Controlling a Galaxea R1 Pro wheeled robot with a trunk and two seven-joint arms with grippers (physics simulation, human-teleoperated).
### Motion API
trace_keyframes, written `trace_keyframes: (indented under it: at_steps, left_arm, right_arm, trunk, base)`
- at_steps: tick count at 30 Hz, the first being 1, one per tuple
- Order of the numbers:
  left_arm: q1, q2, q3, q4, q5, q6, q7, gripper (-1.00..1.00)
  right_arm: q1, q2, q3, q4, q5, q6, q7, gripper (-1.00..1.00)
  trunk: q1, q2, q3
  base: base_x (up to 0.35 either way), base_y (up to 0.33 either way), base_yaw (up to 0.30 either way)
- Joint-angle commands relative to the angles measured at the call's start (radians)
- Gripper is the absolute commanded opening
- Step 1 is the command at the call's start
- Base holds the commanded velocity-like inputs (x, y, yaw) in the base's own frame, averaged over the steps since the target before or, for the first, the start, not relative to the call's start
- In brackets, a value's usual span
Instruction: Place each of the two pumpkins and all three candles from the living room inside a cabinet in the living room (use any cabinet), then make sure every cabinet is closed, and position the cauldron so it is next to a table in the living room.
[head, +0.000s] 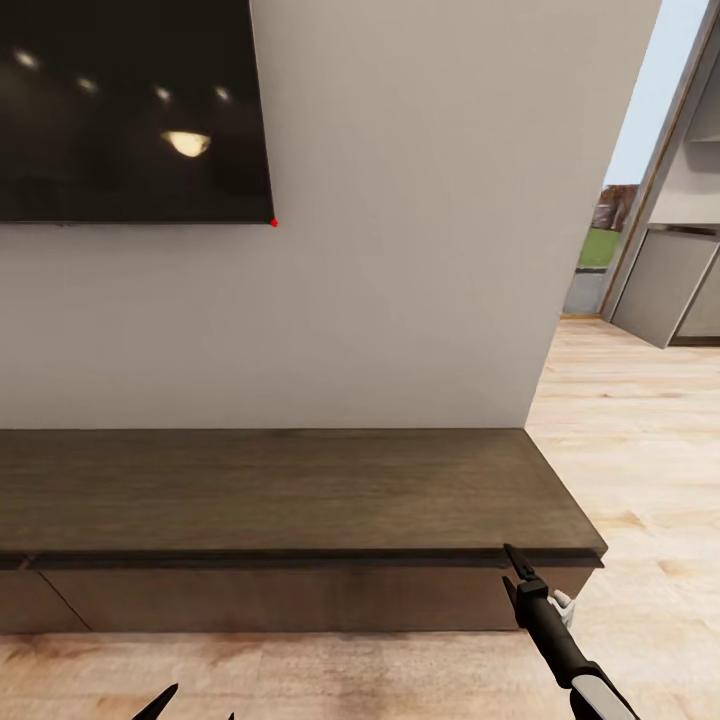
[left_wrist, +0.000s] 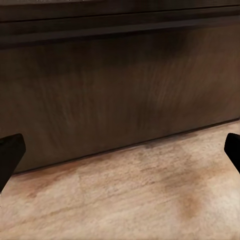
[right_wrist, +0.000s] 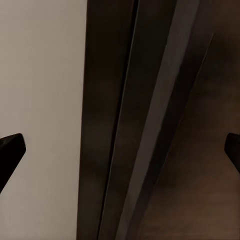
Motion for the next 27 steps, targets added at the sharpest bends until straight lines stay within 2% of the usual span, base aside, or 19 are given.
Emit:
trace_keyframes:
  at_steps: [1, 10, 11, 27]
  left_arm:
    - [0.000, 0.000, 0.001, 0.000, 0.007, -0.001, -0.005, 1.00]
    - [0.000, 0.000, 0.001, 0.000, 0.007, -0.001, -0.005, 1.00]
    - [0.000, 0.000, 0.001, 0.000, 0.007, -0.001, -0.005, 1.00]
    - [0.000, 0.001, 0.000, 0.000, 0.007, -0.001, -0.006, 1.00]
  right_arm:
    - [0.000, 0.000, -0.001, 0.001, -0.010, 0.010, 0.003, 1.00]
    - [0.000, 0.000, 0.000, 0.002, -0.010, 0.010, 0.003, 1.00]
    - [0.000, 0.000, 0.000, 0.002, -0.010, 0.010, 0.003, -1.00]
    - [0.000, 0.000, 0.000, 0.002, -0.009, 0.010, 0.003, -1.00]
  trunk:
    - [0.000, 0.000, -0.001]
    - [0.000, 0.000, -0.001]
    - [0.000, 0.000, -0.001]
    - [0.000, 0.000, -0.001]
  base:
    - [0.010, 0.002, 0.000]
    - [0.003, 0.001, 0.000]
    - [0.000, 0.000, 0.000]
    - [0.000, 0.000, 0.000]
